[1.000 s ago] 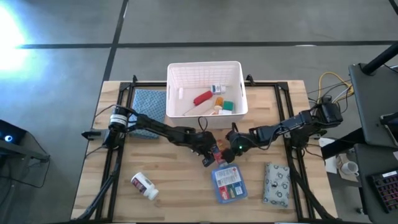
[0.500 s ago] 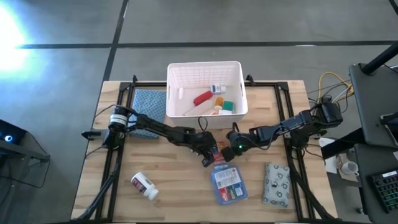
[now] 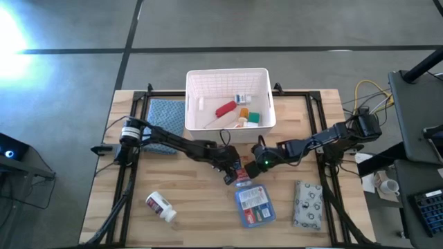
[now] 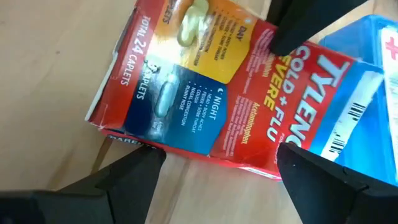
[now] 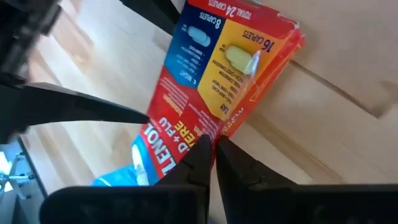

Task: Pick & place medical supplies in basket/bin
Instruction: Put the red medicine box into the white bin, then put the blue first aid kit into the white bin

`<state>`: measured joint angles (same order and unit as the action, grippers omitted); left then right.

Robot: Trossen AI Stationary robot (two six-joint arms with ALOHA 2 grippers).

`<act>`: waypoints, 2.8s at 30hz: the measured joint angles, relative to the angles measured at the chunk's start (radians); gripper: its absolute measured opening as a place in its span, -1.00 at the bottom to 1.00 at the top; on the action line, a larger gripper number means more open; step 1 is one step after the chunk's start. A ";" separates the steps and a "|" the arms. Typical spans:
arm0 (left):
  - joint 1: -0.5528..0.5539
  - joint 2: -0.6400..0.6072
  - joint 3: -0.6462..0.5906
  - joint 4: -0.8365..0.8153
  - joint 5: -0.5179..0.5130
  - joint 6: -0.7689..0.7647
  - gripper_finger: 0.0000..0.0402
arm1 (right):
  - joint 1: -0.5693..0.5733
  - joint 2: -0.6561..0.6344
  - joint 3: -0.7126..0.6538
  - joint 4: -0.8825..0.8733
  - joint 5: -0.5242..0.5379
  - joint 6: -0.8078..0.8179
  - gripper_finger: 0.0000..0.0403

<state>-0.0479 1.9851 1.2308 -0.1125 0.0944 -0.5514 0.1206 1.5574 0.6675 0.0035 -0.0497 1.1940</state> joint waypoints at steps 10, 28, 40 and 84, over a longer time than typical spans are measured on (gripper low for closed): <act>-0.031 -0.178 -0.007 -0.205 -0.080 -0.002 0.50 | 0.006 -0.019 0.096 0.001 0.004 -0.042 -0.96; -0.080 -0.621 -0.010 -0.265 -0.420 0.033 0.50 | 0.017 -0.035 0.554 -0.298 0.291 -0.255 -0.96; -0.011 -0.740 -0.003 -0.229 -0.550 0.236 0.50 | -0.070 -0.035 0.784 -0.480 0.511 -0.388 -0.96; -0.189 -0.789 -0.029 -0.478 -0.483 0.154 0.50 | 0.087 -0.048 0.818 -0.940 0.394 -0.238 0.14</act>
<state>-0.2367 1.1965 1.2014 -0.5903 -0.3883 -0.3970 0.2071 1.5093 1.4857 -0.9370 0.3448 0.9556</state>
